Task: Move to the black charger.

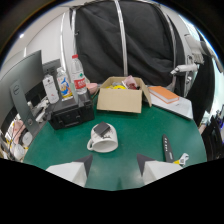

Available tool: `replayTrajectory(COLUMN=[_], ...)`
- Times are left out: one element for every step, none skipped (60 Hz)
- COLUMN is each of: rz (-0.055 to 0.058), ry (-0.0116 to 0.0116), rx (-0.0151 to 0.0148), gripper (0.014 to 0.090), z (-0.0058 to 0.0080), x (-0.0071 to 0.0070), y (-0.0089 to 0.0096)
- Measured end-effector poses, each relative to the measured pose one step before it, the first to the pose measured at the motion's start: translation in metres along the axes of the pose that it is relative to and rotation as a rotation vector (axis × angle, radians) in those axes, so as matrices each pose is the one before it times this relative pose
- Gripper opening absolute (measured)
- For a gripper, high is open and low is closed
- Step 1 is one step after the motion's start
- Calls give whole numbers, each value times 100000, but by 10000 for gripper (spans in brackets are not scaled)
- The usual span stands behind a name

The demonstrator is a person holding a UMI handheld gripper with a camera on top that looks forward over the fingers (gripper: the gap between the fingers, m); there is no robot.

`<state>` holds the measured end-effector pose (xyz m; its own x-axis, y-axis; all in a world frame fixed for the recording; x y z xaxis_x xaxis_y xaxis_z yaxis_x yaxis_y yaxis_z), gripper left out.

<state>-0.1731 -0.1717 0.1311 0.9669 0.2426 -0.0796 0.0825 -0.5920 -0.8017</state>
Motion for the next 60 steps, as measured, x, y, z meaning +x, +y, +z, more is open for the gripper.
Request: replayTrajectory(rz=[119, 108, 47, 19, 50, 205, 301, 342, 304, 130, 109, 59, 88, 170, 139, 168, 166, 109, 77, 71, 61, -56, 20, 8, -75, -180, -258, -244, -268, -114, 43, 26, 40, 216, 427, 438, 367, 228, 175, -3, 3, 21, 25, -37, -103, -114, -163, -48, -70, -76, 29, 117, 68, 33, 0, 10, 1, -29, -38, 43], ry=[-390, -467, -415, -281, -126, -91, -189, -423, -337, -118, 196, 153, 47, -56, -11, 59, 268, 52, 47, -3, -169, -146, -136, -109, -66, -20, -39, -117, 64, 45, 34, 17, -51, -103, -101, 55, 137, 115, 73, -32, 12, 112, 137, 28, -33, 43, 167, 165, 124, 77, 16, -50, -43, -93, -126, -133, -45, 30, 65, 38], rx=[292, 320, 343, 237, 81, -9, -93, -145, -72, -33, 6, 55, 130, 132, 121, 11, -163, -68, -65, -39, -87, -96, -120, -170, -185, -86, -37, -18, 53, 39, -121, -170, -215, -138, -66, 56, 155, 238, 178, 441, 220, 88, 26, 24, 3, 10, -8, -13, -87, -69, -65, -6, -1, -16, -66, -112, -56, 94, 64, -4], gripper=[849, 848, 848, 849, 850, 848, 789, 849, 848, 846, 845, 847, 847, 845, 845, 845, 845, 844, 844, 846, 845, 846, 845, 845, 846, 846, 845, 845, 846, 845, 844, 845, 845, 846, 845, 847, 847, 846, 845, 846, 846, 846, 847, 847, 848, 847, 849, 849, 848, 847, 848, 847, 848, 847, 846, 849, 848, 846, 845, 846], z=[302, 356, 357, 349, 314, 330, 266, 295, 288, 266, 283, 238, 262, 229, 215, 217, 270, 198, 174, 127, 139, 102, 85, 88, 77, 74, 100, 97, 165, 43, 60, 25, 26, 22, 15, 32, 37, 28, 36, 17, 35, 13, 9, 22, 7, 14, 32, 31, 22, 0, 4, -16, -23, -8, 10, -2, -7, 13, -10, -17], x=[-291, -304, -312, -278, -231, -242, -248, -272, -242, -98, -124, -136, -143, -155, -135, -127, -368, -38, -36, -73, -72, -88, -116, -109, -110, -82, -98, -120, -181, -69, -60, -45, -56, -71, -47, -29, -2, -11, 13, -29, -17, -2, 5, -12, -21, -2, 8, 32, 0, 6, 5, 1, -21, -3, -38, -36, -50, -33, -18, -12], y=[-247, -245, -213, -196, -135, -109, -112, -78, -72, -101, -72, -67, -78, -92, -98, -66, -83, -65, -35, -48, 33, -23, -15, 16, 34, 30, 11, 4, -9, 24, 18, 20, 22, 18, 1, -29, -29, -61, -126, -59, -90, -46, -20, -13, -4, 38, 10, 5, 17, 40, 26, 62, 45, 10, 19, 37, 11, 1, -2, 5])
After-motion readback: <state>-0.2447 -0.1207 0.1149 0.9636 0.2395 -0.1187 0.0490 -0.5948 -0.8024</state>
